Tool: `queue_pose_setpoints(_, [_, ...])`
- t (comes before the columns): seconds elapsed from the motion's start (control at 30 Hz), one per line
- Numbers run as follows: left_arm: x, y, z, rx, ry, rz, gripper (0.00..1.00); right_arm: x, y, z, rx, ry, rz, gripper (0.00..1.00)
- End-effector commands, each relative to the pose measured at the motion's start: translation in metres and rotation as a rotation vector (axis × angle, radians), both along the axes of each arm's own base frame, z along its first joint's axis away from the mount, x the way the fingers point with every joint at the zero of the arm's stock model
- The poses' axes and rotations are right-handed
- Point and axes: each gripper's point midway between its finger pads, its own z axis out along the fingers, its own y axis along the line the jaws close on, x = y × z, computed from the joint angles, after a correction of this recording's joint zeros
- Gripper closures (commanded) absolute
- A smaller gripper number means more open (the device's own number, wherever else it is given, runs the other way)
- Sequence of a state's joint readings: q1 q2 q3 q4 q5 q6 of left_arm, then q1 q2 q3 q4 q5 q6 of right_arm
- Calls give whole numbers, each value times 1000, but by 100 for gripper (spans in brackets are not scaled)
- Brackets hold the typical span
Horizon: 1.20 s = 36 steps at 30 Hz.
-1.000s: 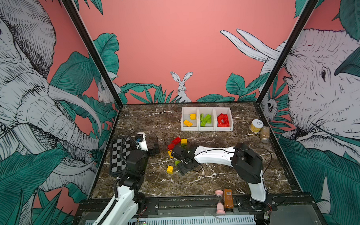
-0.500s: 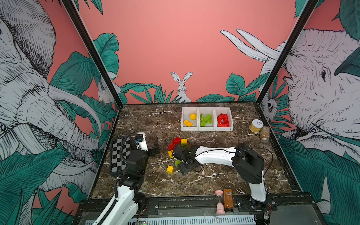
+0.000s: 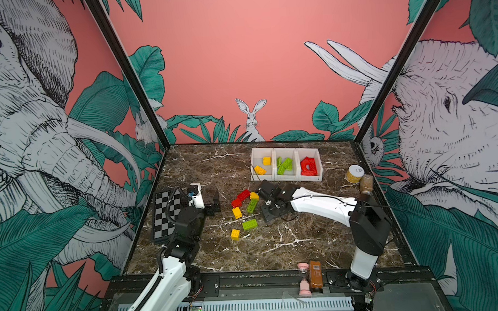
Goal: Sort the legos into containers by color
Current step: Pick up the lego from the bottom-center of the table, then place the lego in the container.
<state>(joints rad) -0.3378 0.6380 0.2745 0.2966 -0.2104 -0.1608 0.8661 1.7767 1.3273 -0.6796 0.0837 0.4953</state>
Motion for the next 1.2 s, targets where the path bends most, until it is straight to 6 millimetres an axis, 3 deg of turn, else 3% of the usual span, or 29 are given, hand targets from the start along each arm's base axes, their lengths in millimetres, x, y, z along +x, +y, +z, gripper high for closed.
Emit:
queue_pose_setpoints(0.0, [0, 0, 1, -3, -6, 5, 2, 36, -23, 28, -23, -90, 4, 37])
queue_pose_setpoints(0.3, [2, -1, -2, 0, 3, 1, 1, 149, -59, 57, -26, -219, -56, 39])
queue_pose_setpoints(0.6, [3, -3, -3, 2, 6, -7, 1, 234, -74, 53, 11, -279, -106, 41])
queue_pose_setpoints(0.8, [3, -3, -3, 6, 7, -7, 1, 260, -78, 47, 5, -279, -120, 41])
queue_pose_setpoints(0.97, [3, -2, -3, 7, 6, -5, 1, 270, -85, 36, 6, -266, -143, 39])
queue_pose_setpoints(1.17, [3, -2, -4, 9, 9, -5, 2, 271, -86, 34, 9, -261, -143, 25])
